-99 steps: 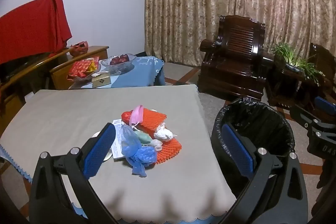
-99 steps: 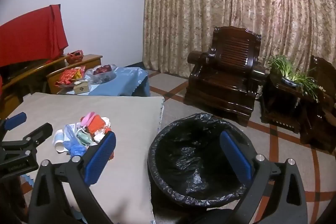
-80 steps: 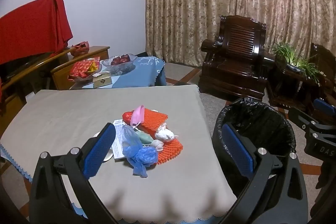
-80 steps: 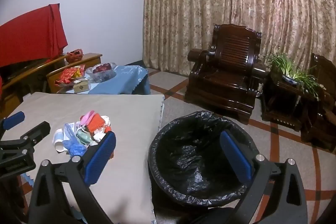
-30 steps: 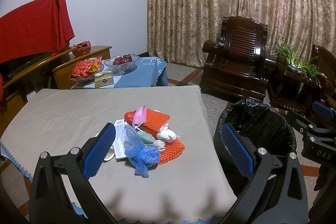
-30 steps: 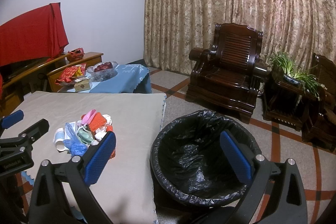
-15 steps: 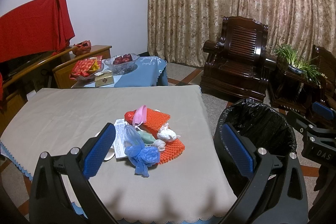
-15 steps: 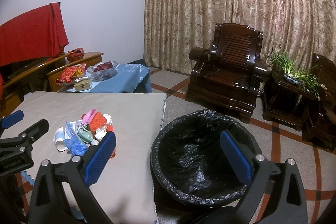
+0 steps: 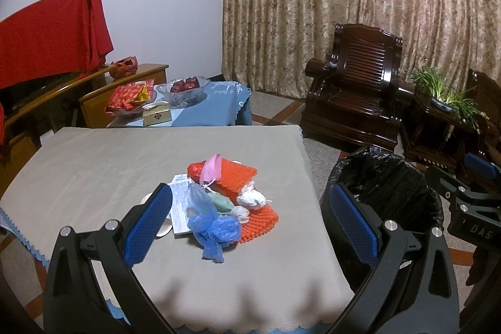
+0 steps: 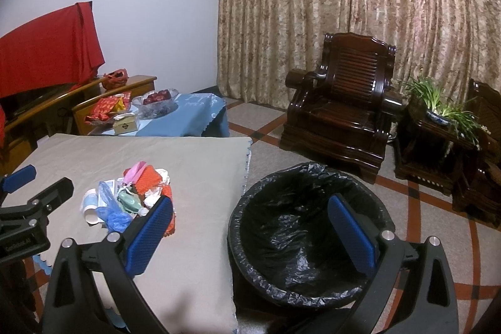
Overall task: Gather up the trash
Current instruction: 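Grasp the blue plastic bag with the left tool while the right tool grasps the orange mesh net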
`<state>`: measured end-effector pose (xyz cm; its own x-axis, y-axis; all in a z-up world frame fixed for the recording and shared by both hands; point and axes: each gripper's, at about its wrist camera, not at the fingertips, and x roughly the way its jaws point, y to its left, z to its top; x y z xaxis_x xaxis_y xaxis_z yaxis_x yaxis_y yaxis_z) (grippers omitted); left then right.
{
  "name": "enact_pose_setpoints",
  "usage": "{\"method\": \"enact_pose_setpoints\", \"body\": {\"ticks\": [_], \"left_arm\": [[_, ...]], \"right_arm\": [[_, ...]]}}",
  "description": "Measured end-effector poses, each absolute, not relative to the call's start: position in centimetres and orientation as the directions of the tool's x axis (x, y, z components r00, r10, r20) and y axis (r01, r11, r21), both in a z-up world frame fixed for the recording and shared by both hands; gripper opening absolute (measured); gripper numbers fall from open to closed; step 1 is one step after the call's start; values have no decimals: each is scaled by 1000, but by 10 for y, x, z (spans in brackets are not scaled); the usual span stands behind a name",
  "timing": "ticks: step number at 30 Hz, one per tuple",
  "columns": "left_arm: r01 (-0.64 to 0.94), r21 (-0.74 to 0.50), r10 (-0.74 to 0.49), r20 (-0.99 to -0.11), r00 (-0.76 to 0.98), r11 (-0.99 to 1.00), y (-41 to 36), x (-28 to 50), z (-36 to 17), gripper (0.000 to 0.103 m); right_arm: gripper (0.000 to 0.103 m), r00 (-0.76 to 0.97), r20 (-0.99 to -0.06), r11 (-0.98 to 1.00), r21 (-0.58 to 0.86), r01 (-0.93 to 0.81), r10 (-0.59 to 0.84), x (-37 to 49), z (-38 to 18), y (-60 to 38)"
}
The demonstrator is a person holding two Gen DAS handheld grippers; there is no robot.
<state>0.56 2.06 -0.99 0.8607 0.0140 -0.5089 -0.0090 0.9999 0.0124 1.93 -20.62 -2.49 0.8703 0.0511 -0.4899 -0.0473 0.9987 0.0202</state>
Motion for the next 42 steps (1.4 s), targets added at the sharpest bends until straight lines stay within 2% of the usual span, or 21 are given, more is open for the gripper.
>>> {"method": "enact_pose_setpoints", "body": {"ticks": [11,22,30,39,42], "left_arm": [[-117,12,106,-520,847,993,77,20,-29,98],[-190,11,162,-570,805,982,121,35,-76,98],[-182,-9,138,-618,774,983,129,49,-110,98],[-110,-20,72,-646,760,994,108,72,-134,89],[-90,-16,57,-657,751,996,103,82,-144,78]], "right_arm": [[97,850,-508,990,41,-138,140,51,-47,-171],[97,775,-588,966,45,-253,230,97,-97,-122],[87,728,-648,962,29,-271,225,121,-131,-102],[86,720,-673,972,-7,-236,170,137,-149,-109],[86,718,-677,972,-14,-234,163,140,-151,-110]]}}
